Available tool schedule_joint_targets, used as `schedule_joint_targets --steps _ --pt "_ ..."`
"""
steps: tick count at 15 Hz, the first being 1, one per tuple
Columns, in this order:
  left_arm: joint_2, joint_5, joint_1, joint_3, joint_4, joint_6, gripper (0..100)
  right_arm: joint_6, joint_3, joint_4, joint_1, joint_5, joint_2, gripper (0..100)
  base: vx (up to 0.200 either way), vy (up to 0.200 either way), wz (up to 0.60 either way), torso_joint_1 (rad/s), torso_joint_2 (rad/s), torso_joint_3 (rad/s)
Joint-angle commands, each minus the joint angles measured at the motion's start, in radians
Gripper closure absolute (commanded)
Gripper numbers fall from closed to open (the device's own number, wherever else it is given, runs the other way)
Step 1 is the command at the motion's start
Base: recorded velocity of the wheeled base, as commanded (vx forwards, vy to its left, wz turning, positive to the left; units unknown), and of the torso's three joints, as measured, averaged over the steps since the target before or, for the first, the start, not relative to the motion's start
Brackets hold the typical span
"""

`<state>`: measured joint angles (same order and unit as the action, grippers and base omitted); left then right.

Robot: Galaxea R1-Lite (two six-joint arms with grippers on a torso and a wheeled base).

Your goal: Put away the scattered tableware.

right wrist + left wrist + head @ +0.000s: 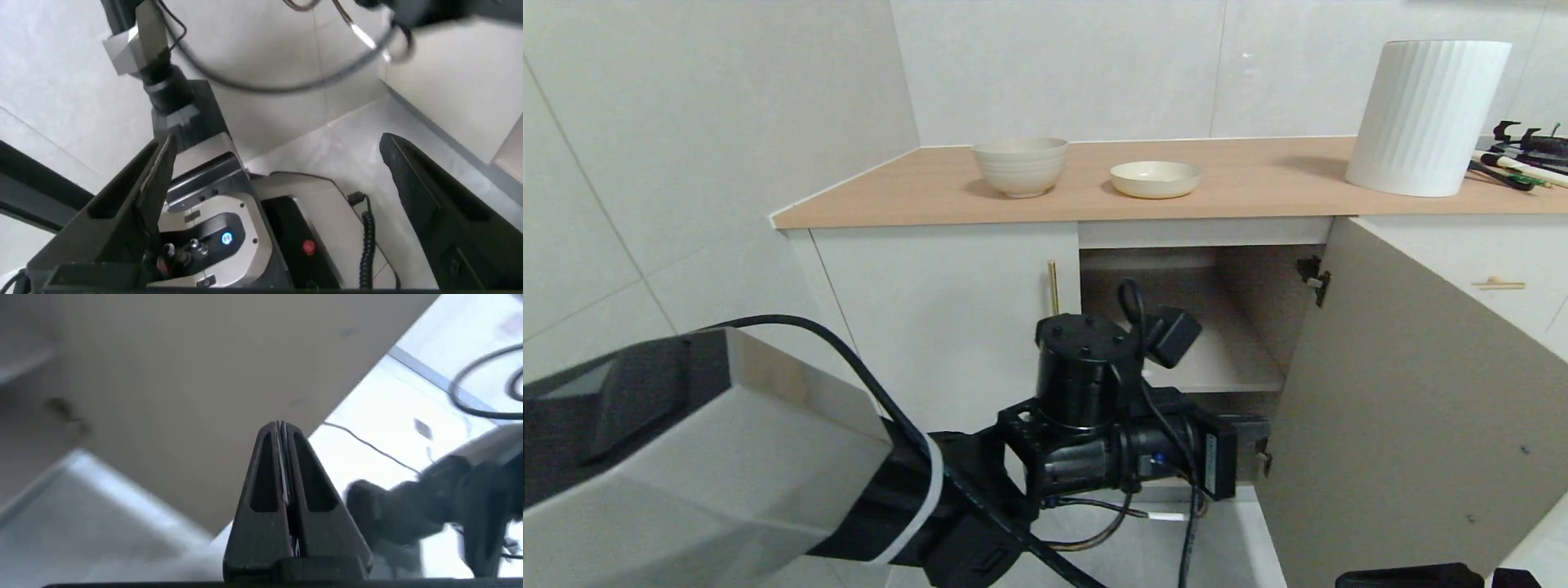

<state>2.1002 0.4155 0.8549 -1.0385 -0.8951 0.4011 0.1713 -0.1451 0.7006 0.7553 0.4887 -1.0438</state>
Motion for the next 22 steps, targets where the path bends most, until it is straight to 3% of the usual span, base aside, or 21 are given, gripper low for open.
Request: schedule_joint_targets --steps 1,4,5,7,8,10,11,12,15,19,20,22 --pt "-0.111 -0.004 -0.089 0.121 -0.033 -0.011 100 0.001 -0.008 0.0 -0.004 -0.007 -0.031 0 0.0 0.0 0.0 0.0 0.0 0.0" --pt "-0.275 -0.057 -0.221 0.287 -0.036 -0.056 100 0.002 -0.122 0.0 -0.022 -0.118 -0.176 0 0.0 0.0 0.0 0.0 0.0 0.0" --pt "-0.338 -0.084 -0.261 0.33 -0.028 -0.062 100 -0.001 -0.2 0.0 -0.076 -0.19 -0.246 0 0.0 0.0 0.0 0.0 0.0 0.0" --pt "-0.442 -0.09 -0.329 0.374 0.039 -0.062 100 -0.004 -0.326 -0.01 -0.139 -0.237 -0.346 0 0.0 0.0 0.0 0.0 0.0 0.0" --pt "-0.543 -0.09 -0.384 0.385 0.166 -0.064 100 -0.024 -0.418 -0.044 -0.202 -0.236 -0.412 0 0.0 0.0 0.0 0.0 0.0 0.0" --pt "-0.675 -0.09 -0.456 0.373 0.375 -0.074 100 -0.079 -0.536 -0.136 -0.223 -0.245 -0.464 0 0.0 0.0 0.0 0.0 0.0 0.0" --pt "-0.778 -0.092 -0.525 0.347 0.55 -0.097 100 -0.09 -0.654 -0.231 -0.226 -0.312 -0.496 0 0.0 0.0 0.0 0.0 0.0 0.0" --pt "-0.821 -0.092 -0.556 0.339 0.617 -0.11 100 -0.09 -0.726 -0.286 -0.226 -0.369 -0.512 0 0.0 0.0 0.0 0.0 0.0 0.0" --pt "-0.868 -0.101 -0.588 0.337 0.639 -0.11 100 -0.079 -0.854 -0.369 -0.231 -0.446 -0.519 0 0.0 0.0 0.0 0.0 0.0 0.0" --pt "-0.873 -0.15 -0.596 0.33 0.639 -0.108 100 -0.056 -0.811 -0.371 -0.235 -0.602 -0.489 0 0.0 0.0 0.0 0.0 0.0 0.0" --pt "-0.871 -0.15 -0.596 0.33 0.639 -0.108 0 -0.056 -0.811 -0.372 -0.235 -0.619 -0.473 0 0.0 0.0 0.0 0.0 0.0 0.0" --pt "-0.87 -0.15 -0.596 0.33 0.636 -0.107 0 -0.056 -0.807 -0.374 -0.234 -0.619 -0.459 0 0.0 0.0 0.0 0.0 0.0 0.0"
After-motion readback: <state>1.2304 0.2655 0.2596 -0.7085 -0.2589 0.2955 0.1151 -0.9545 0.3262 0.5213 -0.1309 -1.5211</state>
